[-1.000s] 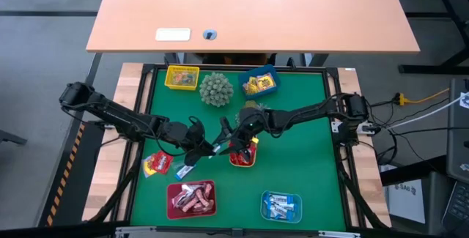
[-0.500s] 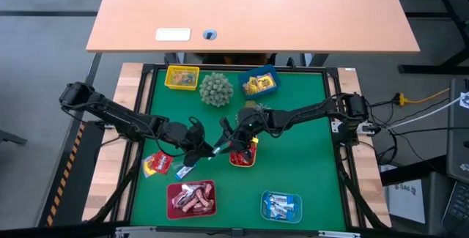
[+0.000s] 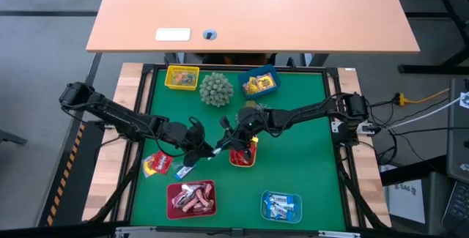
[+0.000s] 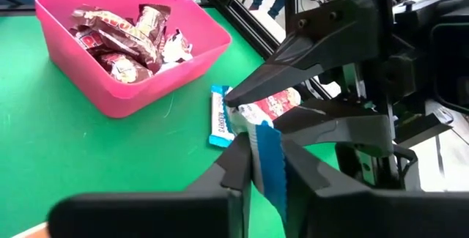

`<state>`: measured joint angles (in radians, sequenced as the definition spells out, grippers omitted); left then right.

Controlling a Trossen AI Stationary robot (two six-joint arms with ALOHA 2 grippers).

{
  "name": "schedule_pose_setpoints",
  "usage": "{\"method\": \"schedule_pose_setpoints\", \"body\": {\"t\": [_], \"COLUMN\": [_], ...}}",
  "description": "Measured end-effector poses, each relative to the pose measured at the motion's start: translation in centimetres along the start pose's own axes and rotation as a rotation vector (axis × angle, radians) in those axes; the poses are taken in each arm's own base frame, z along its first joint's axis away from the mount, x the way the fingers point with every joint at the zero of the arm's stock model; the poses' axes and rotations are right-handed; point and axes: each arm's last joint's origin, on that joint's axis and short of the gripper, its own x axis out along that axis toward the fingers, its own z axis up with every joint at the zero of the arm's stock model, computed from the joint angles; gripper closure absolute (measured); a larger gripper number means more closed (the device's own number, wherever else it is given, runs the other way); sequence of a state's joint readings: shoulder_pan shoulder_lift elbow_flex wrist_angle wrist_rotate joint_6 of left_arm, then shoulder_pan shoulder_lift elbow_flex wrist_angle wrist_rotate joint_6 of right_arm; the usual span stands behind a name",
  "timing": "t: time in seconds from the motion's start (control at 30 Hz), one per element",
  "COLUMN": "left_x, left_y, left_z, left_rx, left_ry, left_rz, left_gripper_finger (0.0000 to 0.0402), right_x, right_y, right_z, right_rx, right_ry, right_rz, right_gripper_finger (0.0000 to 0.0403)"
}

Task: Sort candy
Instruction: Put the blue chocolate bar into the light blue bin

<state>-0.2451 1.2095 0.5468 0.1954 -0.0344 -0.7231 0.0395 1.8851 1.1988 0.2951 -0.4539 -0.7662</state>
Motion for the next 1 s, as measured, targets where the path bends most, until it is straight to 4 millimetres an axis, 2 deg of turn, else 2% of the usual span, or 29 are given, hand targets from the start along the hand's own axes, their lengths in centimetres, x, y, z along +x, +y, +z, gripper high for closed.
{"method": "schedule_pose_setpoints", "body": {"t": [0.27, 0.6, 0.7, 1.0], "left_x": [0.0, 0.0, 0.0, 0.0], "left_y": [0.0, 0.1, 0.1, 0.1], "left_z": [0.0, 0.1, 0.1, 0.0], "left_rx": [-0.004, -0.079, -0.082, -0.079], "left_ry": [-0.002, -0.027, -0.028, -0.023], "left_rz": [0.003, 0.027, 0.030, 0.035], "left_gripper_finger": [0.0304, 0.0234, 0.0224, 0.0222], "right_x": [0.0, -0.1, -0.8, -4.7], "right_y": [0.0, 0.2, 0.2, 0.7], "right_z": [0.0, -0.1, 0.4, 3.5], "right_rx": [0.001, 0.013, 0.029, 0.109], "right_ry": [0.000, 0.017, 0.040, 0.164], "right_rz": [0.001, 0.016, 0.038, 0.109], "right_gripper_finger": [0.0373, 0.0374, 0.0373, 0.0371]}}
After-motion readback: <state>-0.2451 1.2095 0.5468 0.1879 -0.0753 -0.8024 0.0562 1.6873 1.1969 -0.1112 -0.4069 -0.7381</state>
